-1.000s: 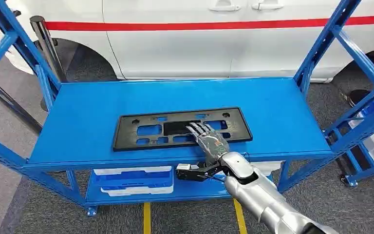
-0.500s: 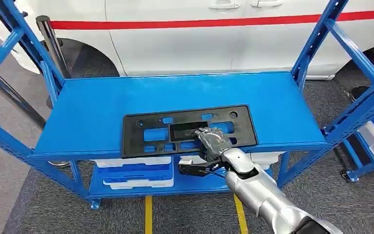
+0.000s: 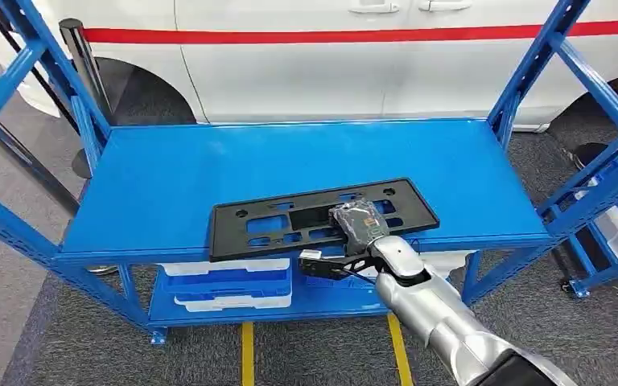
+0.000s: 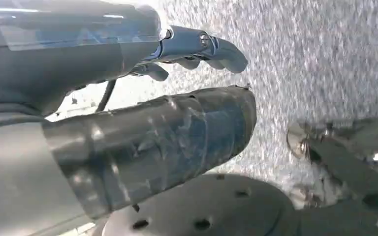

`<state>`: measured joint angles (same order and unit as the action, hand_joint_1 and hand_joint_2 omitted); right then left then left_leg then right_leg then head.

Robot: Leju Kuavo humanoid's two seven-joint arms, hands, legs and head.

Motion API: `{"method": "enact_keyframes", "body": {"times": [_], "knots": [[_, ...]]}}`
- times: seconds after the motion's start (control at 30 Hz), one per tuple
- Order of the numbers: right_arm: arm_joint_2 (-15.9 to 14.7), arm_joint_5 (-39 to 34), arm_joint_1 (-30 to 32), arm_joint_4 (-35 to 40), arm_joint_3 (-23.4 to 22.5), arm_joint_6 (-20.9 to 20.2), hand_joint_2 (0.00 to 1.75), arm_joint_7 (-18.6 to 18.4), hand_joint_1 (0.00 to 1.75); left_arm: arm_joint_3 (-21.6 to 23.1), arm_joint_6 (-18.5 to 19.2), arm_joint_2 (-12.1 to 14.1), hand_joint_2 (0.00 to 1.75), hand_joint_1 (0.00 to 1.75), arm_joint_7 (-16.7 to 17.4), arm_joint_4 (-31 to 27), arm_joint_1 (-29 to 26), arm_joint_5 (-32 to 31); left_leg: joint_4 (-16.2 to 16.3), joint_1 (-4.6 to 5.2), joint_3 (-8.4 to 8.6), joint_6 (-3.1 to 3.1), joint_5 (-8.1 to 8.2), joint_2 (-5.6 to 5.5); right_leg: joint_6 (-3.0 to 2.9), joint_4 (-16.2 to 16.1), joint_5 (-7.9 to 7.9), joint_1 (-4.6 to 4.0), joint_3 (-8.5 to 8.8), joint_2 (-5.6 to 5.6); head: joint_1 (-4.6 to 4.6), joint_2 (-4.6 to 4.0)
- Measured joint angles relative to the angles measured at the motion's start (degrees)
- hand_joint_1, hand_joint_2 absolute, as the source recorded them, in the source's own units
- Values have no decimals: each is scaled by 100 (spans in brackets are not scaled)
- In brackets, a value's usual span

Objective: Take the parts from the cabinet and place them on the table.

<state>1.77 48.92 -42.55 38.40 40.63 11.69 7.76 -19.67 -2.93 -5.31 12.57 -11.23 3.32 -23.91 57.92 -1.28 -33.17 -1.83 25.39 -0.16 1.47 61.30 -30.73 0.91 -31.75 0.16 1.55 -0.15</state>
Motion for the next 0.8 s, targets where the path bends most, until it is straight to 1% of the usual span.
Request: {"method": "enact_keyframes", "body": {"times": [0.03, 0.07, 0.1, 0.13, 0.17, 0.2, 0.23, 0.27, 0.3, 0.33, 0.4, 0.43, 0.47, 0.5, 0.53, 0.57, 0.6, 0.63, 0.67, 0.7, 0.73, 0.77, 0.8], "knots": [[0, -2, 2, -9, -9, -2, 175, 2, 143, -2, 2, -2, 0, 0, 0, 0, 1, -11, 1, 4, -9, -21, 3, 7, 12, 429, -229, -7, -223, 2, -2, 0], [0, -7, 8, -17, -20, -2, 175, 7, 145, -7, 5, -2, 0, 0, 0, 0, 1, -11, 3, 12, -12, -33, 11, 10, 24, 893, -422, -6, -468, 1, -2, 0], [0, -9, 8, -28, -26, -2, 175, 9, 145, -11, 13, -2, 0, 0, 0, 0, -1, -11, 5, 20, -12, -40, 17, 13, 31, 1290, -536, -6, -692, 1, -2, 0], [0, -11, 8, -39, -26, -9, 175, 15, 145, -17, 18, -2, 0, 0, 0, 0, -2, -13, 10, 25, -5, -45, 26, 13, 28, 1493, -515, -7, -834, 1, -4, 0], [0, -13, 7, -39, -29, -13, 175, 18, 148, -22, 20, -2, 0, 0, -4, 0, -2, -13, 13, 26, 13, -44, 42, 11, 18, 1375, -335, -7, -820, 1, -2, 0], [0, -17, 3, -39, -29, -13, 175, 28, 154, -28, 29, -2, 0, 0, -17, 0, 0, -17, 17, 26, 36, -38, 57, 8, 0, 1036, -79, -7, -689, 1, -2, 0], [0, -22, 1, -39, -31, -11, 175, 37, 154, -33, 33, -4, 0, 0, -46, 0, -2, -18, 20, 25, 64, -28, 76, 0, -28, 512, 226, -8, -463, 1, -2, 0], [0, -22, 1, -41, -33, -2, 175, 42, 152, -37, 33, -13, 0, 0, -77, 0, -7, -20, 21, 25, 87, -11, 92, -5, -68, -2, 469, -16, -233, 1, -2, 0], [0, -22, -2, -42, -39, 20, 175, 42, 155, -37, 31, -20, 0, 0, -107, 0, -7, -24, 33, 47, 84, 9, 105, -6, -87, -228, 416, -43, -139, 8, -2, 0], [2, -7, -6, -39, -42, 54, 175, 42, 155, -39, 22, -31, 0, 0, -148, 0, 2, -31, 41, 57, 65, 40, 114, -19, -99, -260, 443, -61, -161, 4, -5, 0], [4, 68, -4, -26, -42, 180, 175, 11, 161, -42, -2, -35, 0, 0, -258, 0, 2, -70, -6, 42, 84, 101, 102, -19, -125, -253, 430, -87, -164, 1, -4, 0], [-2, 172, 0, 17, -42, 292, 175, -63, 161, -42, -17, -39, 0, 0, -327, 0, 3, -92, -26, 57, 99, 146, 96, -21, -167, -299, 451, -76, -150, 1, -4, 0], [-4, 294, 36, 76, -42, 406, 175, -146, 164, -42, -45, -39, 0, 0, -384, 0, -2, -116, 9, 41, 69, 162, 146, -18, -216, -362, 490, -13, -106, -16, -7, 0], [-13, 420, 76, 131, -42, 536, 175, -230, 164, -42, -72, -39, 0, 0, -433, 0, -5, -138, 169, 39, 12, 170, 268, -13, -239, -381, 496, -16, -93, -25, -4, 0], [-55, 562, 104, 171, -42, 683, 175, -322, 164, -44, -85, -39, 0, 0, -483, 0, -4, -142, 508, 38, -156, 175, 470, -13, -270, -380, 490, -18, -106, -40, -9, 0], [-88, 733, 153, 232, -42, 831, 175, -433, 166, -46, -85, -42, 0, 0, -531, 0, -5, -142, 1011, 28, -405, 190, 710, -13, -277, -375, 486, -27, -116, -46, -9, 0], [-120, 850, 202, 305, -42, 924, 175, -507, 166, -48, -85, -42, 175, 0, -557, 0, -13, -142, 1456, 25, -625, 208, 876, -12, -287, -373, 478, -33, -118, -47, -4, 0], [-147, 920, 258, 372, -39, 973, 175, -533, 159, -48, -85, -44, 175, 0, -579, 0, -23, -142, 1756, 22, -785, 222, 914, -12, -299, -370, 468, -38, -114, -43, -9, 0], [-162, 958, 306, 429, -39, 988, 175, -553, 161, -48, -85, -46, 175, 0, -590, 0, -27, -142, 1744, 15, -808, 229, 796, -11, -295, -362, 452, -38, -103, -28, -7, 0], [-179, 1050, 350, 489, -39, 1016, 175, -605, 159, -50, -98, -46, 175, 0, -590, 0, -25, -147, 1454, 8, -710, 231, 549, -9, -285, -345, 427, -35, -85, -10, -9, 0], [-199, 1216, 397, 569, -39, 1102, 175, -704, 159, -52, -140, -46, 175, 0, -586, 0, -21, -160, 1013, 1, -522, 229, 251, -6, -263, -316, 390, -29, -65, 0, -7, 0], [-232, 1516, 448, 687, -39, 1277, 175, -860, 159, -57, -212, -46, 175, 0, -548, 0, -20, -208, 457, -3, -301, 218, -71, 3, -232, -263, 334, -24, -54, 4, -9, 0], [-273, 1856, 487, 808, -39, 1474, 175, -1028, 159, -57, -268, -50, 175, 0, -490, 4, -28, -238, 320, 9, -215, 196, 20, 3, -201, -240, 299, -34, -75, 5, -6, 0]]}}
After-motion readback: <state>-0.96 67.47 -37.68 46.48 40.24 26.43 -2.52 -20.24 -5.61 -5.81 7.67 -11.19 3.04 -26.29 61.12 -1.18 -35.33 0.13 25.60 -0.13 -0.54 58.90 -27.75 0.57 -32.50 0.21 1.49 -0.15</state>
